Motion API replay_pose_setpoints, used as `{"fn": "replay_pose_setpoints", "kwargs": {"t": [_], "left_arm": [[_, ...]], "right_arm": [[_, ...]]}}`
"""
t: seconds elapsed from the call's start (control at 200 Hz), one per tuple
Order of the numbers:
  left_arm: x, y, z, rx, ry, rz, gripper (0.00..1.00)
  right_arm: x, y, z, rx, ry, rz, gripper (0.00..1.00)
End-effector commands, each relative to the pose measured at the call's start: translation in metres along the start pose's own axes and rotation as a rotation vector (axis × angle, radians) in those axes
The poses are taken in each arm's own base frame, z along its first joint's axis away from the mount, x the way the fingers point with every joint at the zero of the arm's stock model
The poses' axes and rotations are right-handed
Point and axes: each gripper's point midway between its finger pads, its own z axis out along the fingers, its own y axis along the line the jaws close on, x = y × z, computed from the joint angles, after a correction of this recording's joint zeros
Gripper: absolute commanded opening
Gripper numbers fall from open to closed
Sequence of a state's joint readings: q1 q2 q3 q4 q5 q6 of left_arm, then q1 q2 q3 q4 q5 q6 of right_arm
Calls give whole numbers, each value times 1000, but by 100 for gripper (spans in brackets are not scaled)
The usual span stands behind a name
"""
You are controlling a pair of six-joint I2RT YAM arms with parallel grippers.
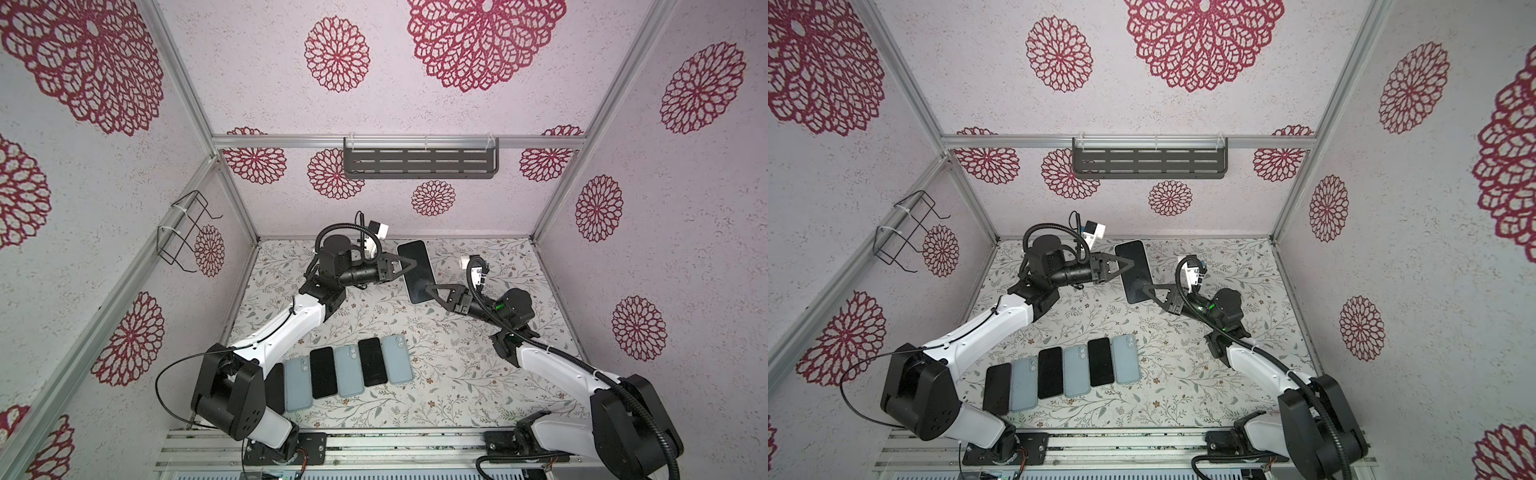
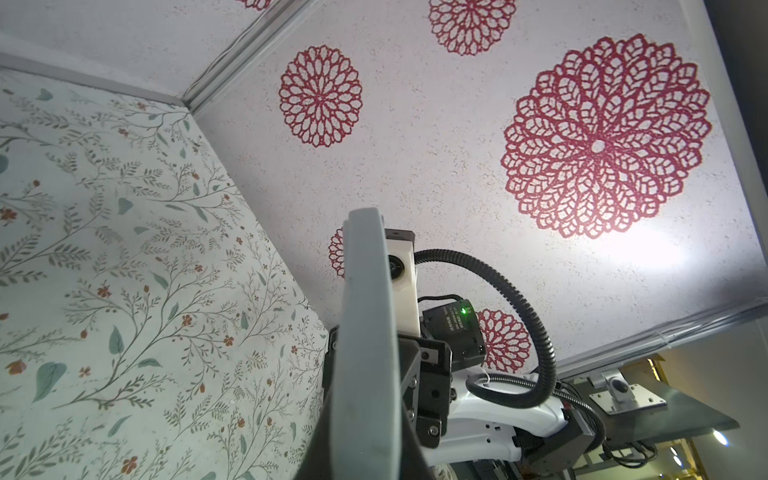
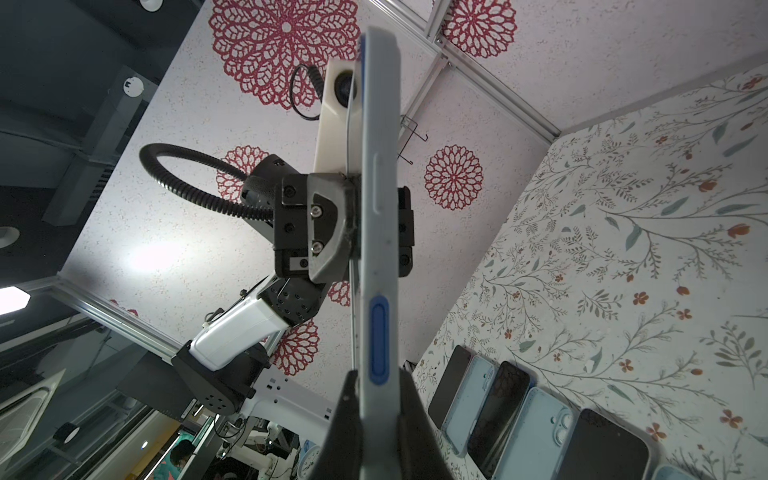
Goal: Take the phone out of the phone case
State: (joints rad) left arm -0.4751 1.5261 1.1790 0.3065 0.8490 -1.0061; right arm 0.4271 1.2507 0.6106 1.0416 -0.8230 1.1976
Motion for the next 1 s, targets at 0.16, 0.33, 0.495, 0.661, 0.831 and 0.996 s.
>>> {"fn": "replay_pose_setpoints", "kwargs": {"t": [0.16,0.33,0.495,0.661,0.831,0.996], "left_arm": [[-20,-22,-14,-44,-135,38,0],[-58,-41,-49,-79,-500,18,0],[-64,-63,-60,-13,-680,-8,0],[-57,-62,-56,14,-734,-79,0],[-48,-63,-52,42,-737,-126,0],[-40,-60,-48,55,-740,-161,0]], "right_arm": [[-15,43,-13,-115,-134,-144,61],[-14,48,-23,-112,-299,-157,76],[-6,58,-8,-140,-334,-144,75],[-12,67,-5,-192,-384,-133,72],[-17,70,-1,-215,-400,-134,65],[-21,71,0,-238,-418,-122,54]]}}
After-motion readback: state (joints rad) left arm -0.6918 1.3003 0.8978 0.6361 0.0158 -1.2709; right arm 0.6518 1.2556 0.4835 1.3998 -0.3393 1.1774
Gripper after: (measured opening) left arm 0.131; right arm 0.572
